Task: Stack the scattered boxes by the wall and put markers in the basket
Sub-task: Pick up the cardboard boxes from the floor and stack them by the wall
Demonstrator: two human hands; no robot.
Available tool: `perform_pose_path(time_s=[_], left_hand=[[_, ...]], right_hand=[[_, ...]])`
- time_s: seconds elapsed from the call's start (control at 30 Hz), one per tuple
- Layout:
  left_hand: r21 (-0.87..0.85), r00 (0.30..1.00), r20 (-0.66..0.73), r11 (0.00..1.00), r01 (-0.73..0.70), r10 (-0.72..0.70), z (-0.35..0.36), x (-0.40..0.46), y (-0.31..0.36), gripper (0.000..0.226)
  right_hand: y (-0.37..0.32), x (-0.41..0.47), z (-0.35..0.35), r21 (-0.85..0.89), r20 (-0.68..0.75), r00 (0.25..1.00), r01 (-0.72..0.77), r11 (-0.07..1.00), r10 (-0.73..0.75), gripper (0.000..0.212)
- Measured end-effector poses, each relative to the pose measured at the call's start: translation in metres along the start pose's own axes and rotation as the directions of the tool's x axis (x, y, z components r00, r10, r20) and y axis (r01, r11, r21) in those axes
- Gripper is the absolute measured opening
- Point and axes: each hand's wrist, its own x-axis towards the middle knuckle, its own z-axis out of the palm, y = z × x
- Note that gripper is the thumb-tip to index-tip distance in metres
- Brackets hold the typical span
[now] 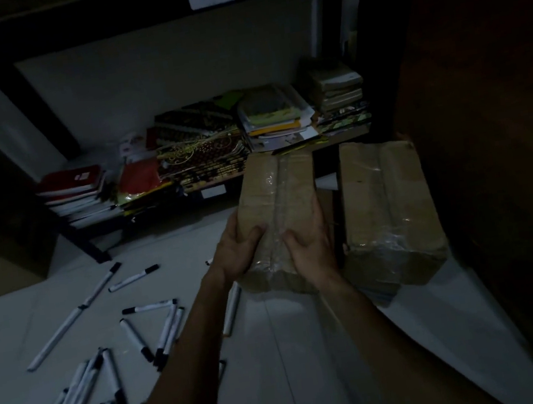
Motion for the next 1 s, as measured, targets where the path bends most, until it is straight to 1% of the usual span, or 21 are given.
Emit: perform_pose_path(time_s=[0.07,0.17,0.27,0.4,0.5,0.6,0.8,0.93,1.0], left_hand=[[-0.004,0.999,-0.049,1.0,-0.016,0.016,0.002,-0.017,-0.006,0.073],[-0.009,0.994,-0.101,0.999,-0.052,0.051,0.005,-0.046,-0.019,0.069],[-0.003,0.988,-0.145,0.998,-0.056,0.055,0.004,-0.074,-0.034,0.071],[-0.002,0.981,-0.188,0.999,-0.05,0.049,0.007,-0.115,-0.05,0.071],[-0.013,0.971,-0.235,0.999,-0.049,0.045,0.013,-0.146,-0.061,0.069],[0.028,0.966,-0.258,1.0,-0.01,0.017,0.016,-0.173,-0.072,0.069],[-0.007,0.951,-0.306,0.999,-0.05,0.045,0.02,-0.199,-0.081,0.068],[-0.004,0.954,-0.298,0.999,-0.049,0.045,0.021,-0.216,-0.088,0.068],[0.016,0.961,-0.274,1.0,-0.025,0.029,0.018,-0.226,-0.091,0.072]], right_hand=[[0.001,-0.011,-0.003,0.018,0.051,0.999,0.0,1.0,-0.001,0.087],[0.004,-0.033,-0.006,-0.007,0.084,0.996,-0.002,1.0,0.002,0.088],[0.008,-0.058,-0.005,0.012,0.116,0.993,-0.023,1.0,0.022,0.088],[0.013,-0.095,-0.01,0.007,0.141,0.99,-0.004,1.0,0.003,0.088],[0.02,-0.122,-0.012,-0.02,0.133,0.991,0.0,1.0,0.003,0.086],[0.03,-0.145,-0.013,-0.024,0.139,0.99,0.003,1.0,0.001,0.085],[0.04,-0.164,-0.015,-0.003,0.173,0.985,-0.005,1.0,0.005,0.088],[0.045,-0.179,-0.014,-0.027,0.18,0.984,0.018,0.999,-0.013,0.089],[0.046,-0.19,-0.015,-0.016,0.198,0.98,-0.009,1.0,0.012,0.089]])
